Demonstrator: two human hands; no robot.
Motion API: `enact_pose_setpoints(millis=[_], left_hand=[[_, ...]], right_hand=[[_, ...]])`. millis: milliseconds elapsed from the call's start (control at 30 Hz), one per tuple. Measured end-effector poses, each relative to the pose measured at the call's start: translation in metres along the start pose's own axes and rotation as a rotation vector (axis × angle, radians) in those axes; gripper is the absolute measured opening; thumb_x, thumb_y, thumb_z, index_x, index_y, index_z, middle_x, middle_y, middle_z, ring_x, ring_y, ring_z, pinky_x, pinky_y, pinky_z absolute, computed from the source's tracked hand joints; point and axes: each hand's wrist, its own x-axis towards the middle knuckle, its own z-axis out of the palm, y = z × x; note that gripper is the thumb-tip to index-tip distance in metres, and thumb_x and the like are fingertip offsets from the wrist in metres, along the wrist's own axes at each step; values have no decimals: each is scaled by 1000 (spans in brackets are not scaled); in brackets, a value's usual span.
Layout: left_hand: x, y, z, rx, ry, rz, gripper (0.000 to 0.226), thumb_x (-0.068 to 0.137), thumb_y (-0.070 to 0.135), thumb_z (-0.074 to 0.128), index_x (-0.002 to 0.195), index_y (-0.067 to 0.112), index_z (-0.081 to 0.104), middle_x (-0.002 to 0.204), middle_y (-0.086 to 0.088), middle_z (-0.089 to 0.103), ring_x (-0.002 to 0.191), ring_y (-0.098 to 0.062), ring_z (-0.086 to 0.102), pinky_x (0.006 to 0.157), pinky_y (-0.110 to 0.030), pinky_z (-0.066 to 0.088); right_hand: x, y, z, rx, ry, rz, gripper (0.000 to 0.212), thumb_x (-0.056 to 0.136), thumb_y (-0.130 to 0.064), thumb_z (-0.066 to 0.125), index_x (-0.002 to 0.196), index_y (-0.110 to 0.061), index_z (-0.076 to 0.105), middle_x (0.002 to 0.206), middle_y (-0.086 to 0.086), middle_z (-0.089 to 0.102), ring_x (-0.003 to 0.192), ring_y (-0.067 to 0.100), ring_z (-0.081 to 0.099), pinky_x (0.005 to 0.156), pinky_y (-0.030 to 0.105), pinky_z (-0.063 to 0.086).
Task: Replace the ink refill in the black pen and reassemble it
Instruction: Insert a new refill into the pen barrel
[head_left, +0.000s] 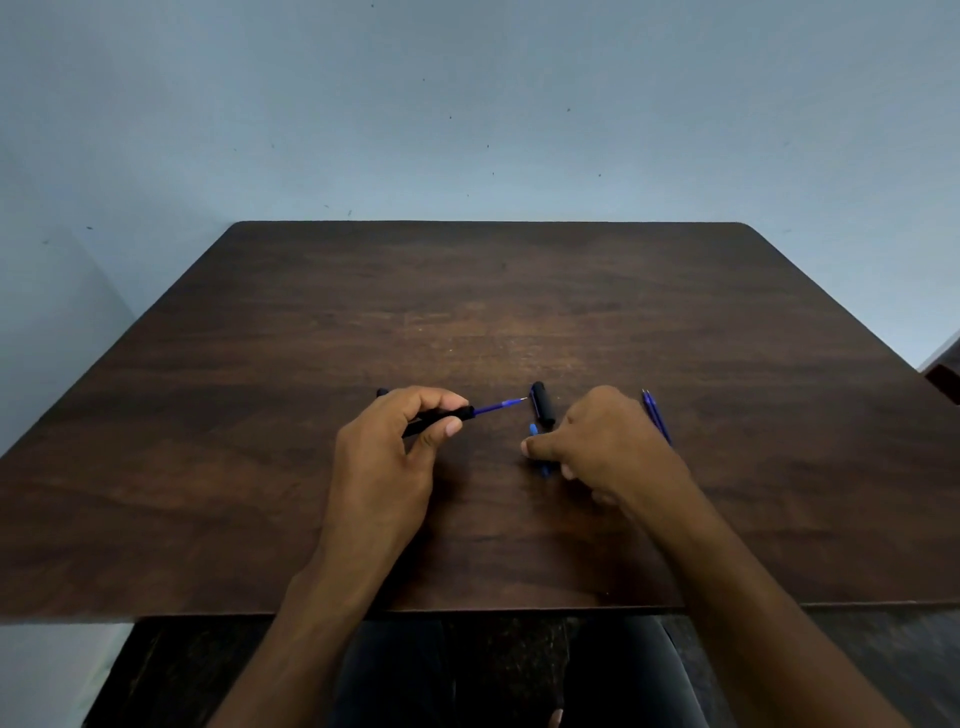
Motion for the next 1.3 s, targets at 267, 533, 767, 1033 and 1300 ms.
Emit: enact_pose_setpoints(millis=[267, 533, 767, 1033, 1300], left_hand=[[-2, -2, 1, 3, 11, 14, 28, 84, 8, 74, 95, 34, 71, 96, 20, 72, 97, 3, 65, 84, -7, 44], [0, -2, 5, 28, 2, 39, 25, 83, 8, 75, 97, 29, 74, 96, 20, 71, 96, 4, 65, 82, -4, 42], [1, 1, 2, 42, -10, 38, 26, 84, 9, 74, 99, 31, 73, 96, 23, 70, 98, 7, 63, 82, -3, 42], [2, 1, 3, 49, -20, 44, 24, 84, 8, 74, 98, 28, 74, 96, 21, 70, 97, 6, 63, 80, -3, 41], [2, 1, 2, 31, -15, 40, 25, 84, 7, 74, 98, 28, 73, 96, 18, 71, 96, 4, 64, 83, -5, 43]], right_hand=[[-12, 25, -10, 1002, -166, -186, 18, 92, 0, 65, 75, 3, 71, 75, 26, 73, 59, 33, 73, 53, 38, 61], [-15, 27, -3, 1256, -124, -305, 13, 92, -2, 64, 91, 8, 72, 92, 32, 75, 79, 44, 76, 64, 39, 63], [-18, 26, -2, 1251, -96, -336, 25, 85, -8, 71, 99, 12, 71, 93, 31, 76, 78, 43, 77, 64, 38, 63], [-20, 22, -2, 1219, -113, -367, 32, 78, -15, 76, 98, 11, 71, 90, 31, 76, 76, 42, 77, 64, 37, 62], [-19, 22, -3, 1229, -128, -373, 21, 90, -7, 69, 99, 12, 70, 91, 31, 75, 77, 43, 76, 64, 38, 62]])
